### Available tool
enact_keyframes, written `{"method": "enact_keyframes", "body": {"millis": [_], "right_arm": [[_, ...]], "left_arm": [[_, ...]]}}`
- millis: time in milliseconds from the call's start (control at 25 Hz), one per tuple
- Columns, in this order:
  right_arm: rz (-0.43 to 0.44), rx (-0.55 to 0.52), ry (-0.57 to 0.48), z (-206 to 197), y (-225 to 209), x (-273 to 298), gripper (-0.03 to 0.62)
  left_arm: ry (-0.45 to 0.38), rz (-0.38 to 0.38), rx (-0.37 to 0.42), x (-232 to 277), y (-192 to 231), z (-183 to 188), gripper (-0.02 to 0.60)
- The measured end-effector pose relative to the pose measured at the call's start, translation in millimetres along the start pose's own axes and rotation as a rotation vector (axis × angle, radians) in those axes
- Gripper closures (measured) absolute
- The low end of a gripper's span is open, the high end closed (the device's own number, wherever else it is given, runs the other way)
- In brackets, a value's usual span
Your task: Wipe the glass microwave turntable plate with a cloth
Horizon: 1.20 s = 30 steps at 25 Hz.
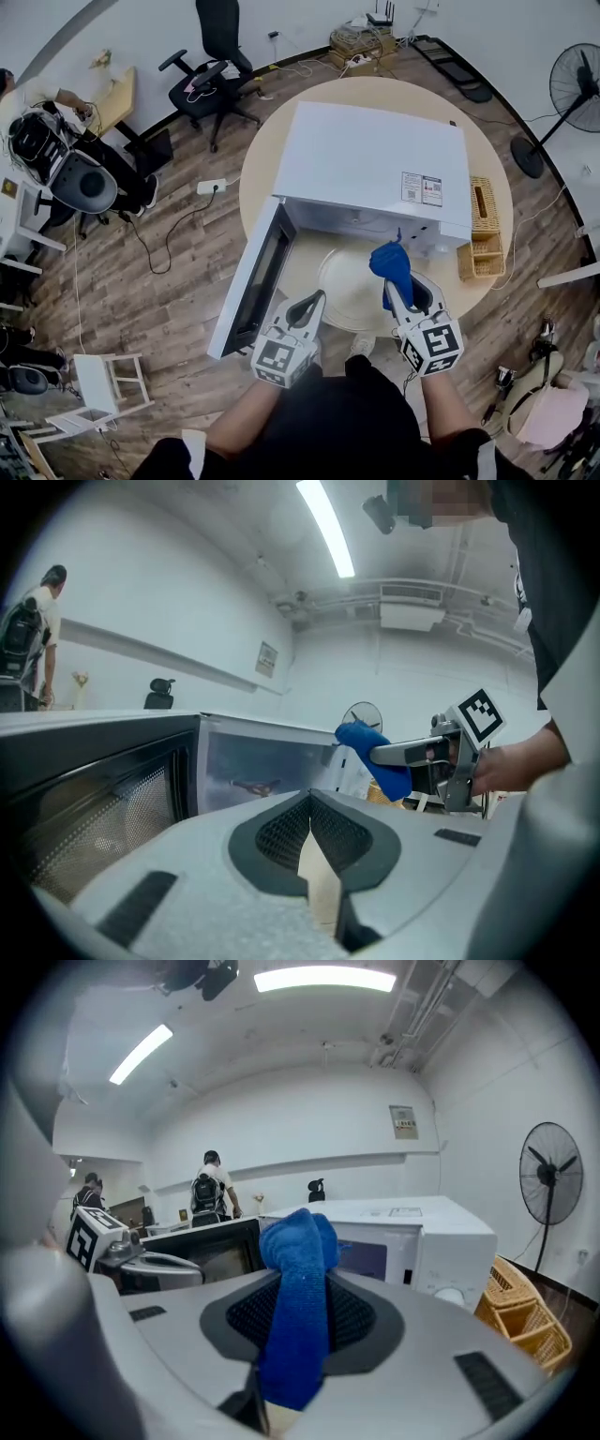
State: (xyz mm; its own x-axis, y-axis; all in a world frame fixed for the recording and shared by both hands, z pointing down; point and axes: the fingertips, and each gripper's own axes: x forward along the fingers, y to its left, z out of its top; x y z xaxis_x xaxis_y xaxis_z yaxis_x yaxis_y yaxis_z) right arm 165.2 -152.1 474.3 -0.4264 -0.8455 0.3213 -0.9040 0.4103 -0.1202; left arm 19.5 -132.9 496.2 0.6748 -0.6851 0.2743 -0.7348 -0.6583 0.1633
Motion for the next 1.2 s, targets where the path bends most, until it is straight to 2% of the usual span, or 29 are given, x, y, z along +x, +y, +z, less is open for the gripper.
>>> {"method": "enact_keyframes", "body": {"millis": [200,320,680,1200], "right_arm": [[-0.024,-0.001,-0.113,32,0,-14,0.480],[-0.029,-0.005,-0.144,46,1,-21,0.482],[-0.061,-0.067,-0.151,63,-2,-29,0.496],[-0.064,-0.096,-0.143,62,-4,-33,0.496]], "left_arm": [[-0.053,0.002,0.029,1,2,22,0.575],[-0.076,0.004,0.043,0,3,34,0.575],[-0.110,0.004,0.063,2,2,52,0.575],[-0.115,0.002,0.063,3,-5,56,0.575]]}}
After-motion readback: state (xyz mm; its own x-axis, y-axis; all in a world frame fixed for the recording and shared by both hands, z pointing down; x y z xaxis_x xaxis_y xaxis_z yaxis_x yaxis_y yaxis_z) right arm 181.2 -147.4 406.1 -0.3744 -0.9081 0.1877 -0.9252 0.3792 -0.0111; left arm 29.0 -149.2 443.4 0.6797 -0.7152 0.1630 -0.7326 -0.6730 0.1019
